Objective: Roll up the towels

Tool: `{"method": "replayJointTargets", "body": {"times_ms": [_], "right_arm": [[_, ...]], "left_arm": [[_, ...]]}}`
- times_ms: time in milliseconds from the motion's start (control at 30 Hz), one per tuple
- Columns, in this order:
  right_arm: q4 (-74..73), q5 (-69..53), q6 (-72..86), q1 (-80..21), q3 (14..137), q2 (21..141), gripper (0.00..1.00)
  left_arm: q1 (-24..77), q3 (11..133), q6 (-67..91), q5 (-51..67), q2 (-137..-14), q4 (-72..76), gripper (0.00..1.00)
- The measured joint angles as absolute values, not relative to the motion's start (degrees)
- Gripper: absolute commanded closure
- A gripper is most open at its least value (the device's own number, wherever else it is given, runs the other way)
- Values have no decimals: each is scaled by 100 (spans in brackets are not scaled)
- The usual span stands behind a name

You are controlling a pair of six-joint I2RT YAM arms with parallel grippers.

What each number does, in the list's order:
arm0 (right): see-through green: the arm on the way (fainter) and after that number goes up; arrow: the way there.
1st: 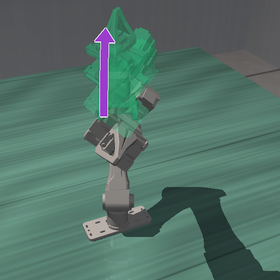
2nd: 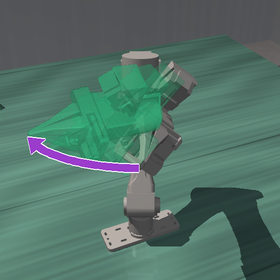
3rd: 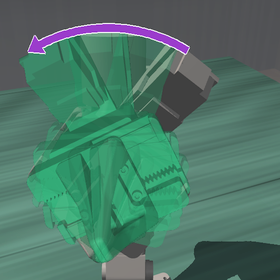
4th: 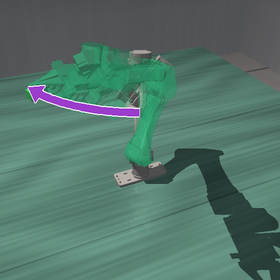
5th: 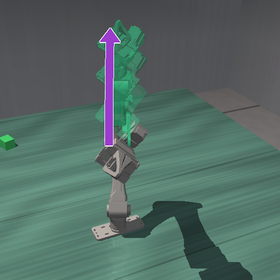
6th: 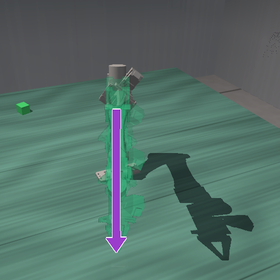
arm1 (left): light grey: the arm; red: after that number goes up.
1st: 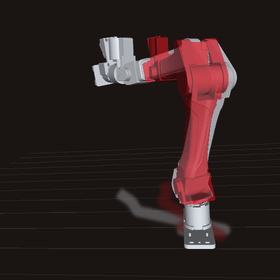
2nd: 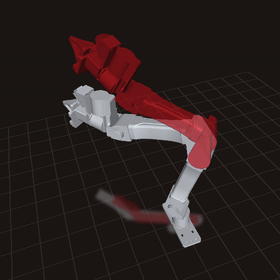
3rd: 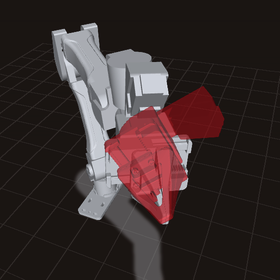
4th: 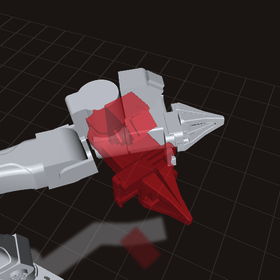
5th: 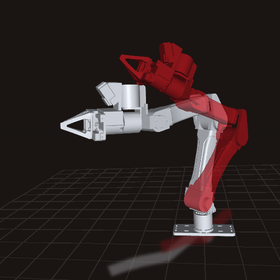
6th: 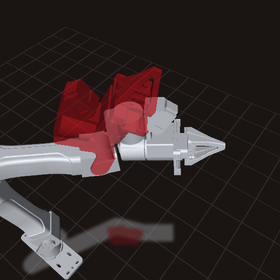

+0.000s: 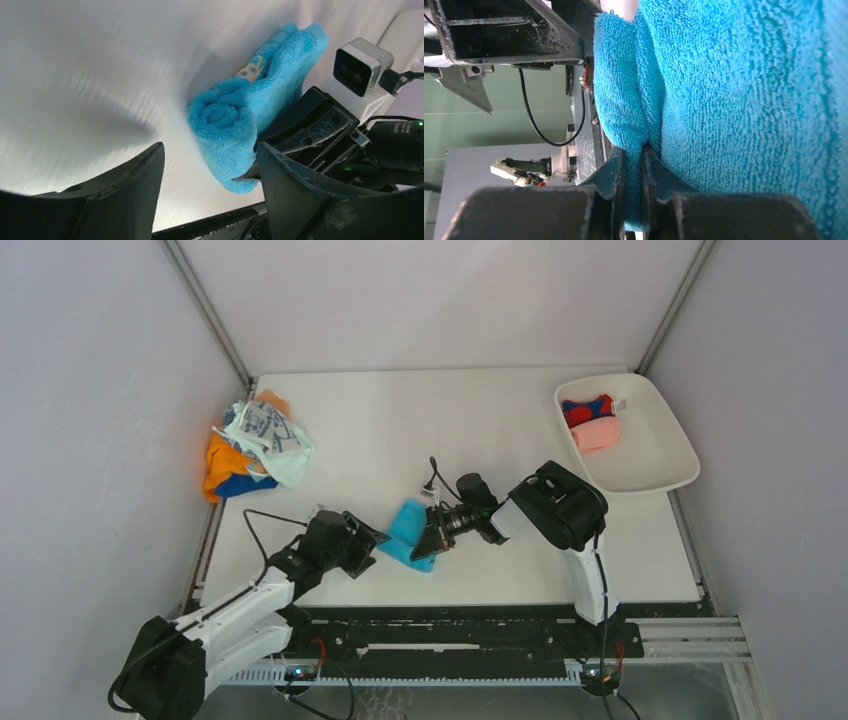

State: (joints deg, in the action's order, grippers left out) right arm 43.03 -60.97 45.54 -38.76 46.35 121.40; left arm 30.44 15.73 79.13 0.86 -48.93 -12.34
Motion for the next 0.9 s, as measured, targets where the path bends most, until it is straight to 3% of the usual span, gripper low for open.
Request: {"method": "replayJointTargets", "body": {"times_ms": [233, 433, 600, 900], "right_arm": [[3968, -6202, 4602, -3861, 4807, 12199, 100], [3699, -6145, 4521, -3861, 4851, 12160, 98], [3065, -5767, 4077, -3933, 4849, 11795, 84], [1162, -3935, 2467, -4547, 4805, 10132, 51]], "left_arm": [[3085, 1603, 7957, 89, -5629, -720, 35], [3129, 1621, 8066, 43, -5957, -440, 52], [3175, 1723, 8040, 14, -6198, -412, 65], [3210, 2143, 7756, -113, -6237, -1144, 68]]}}
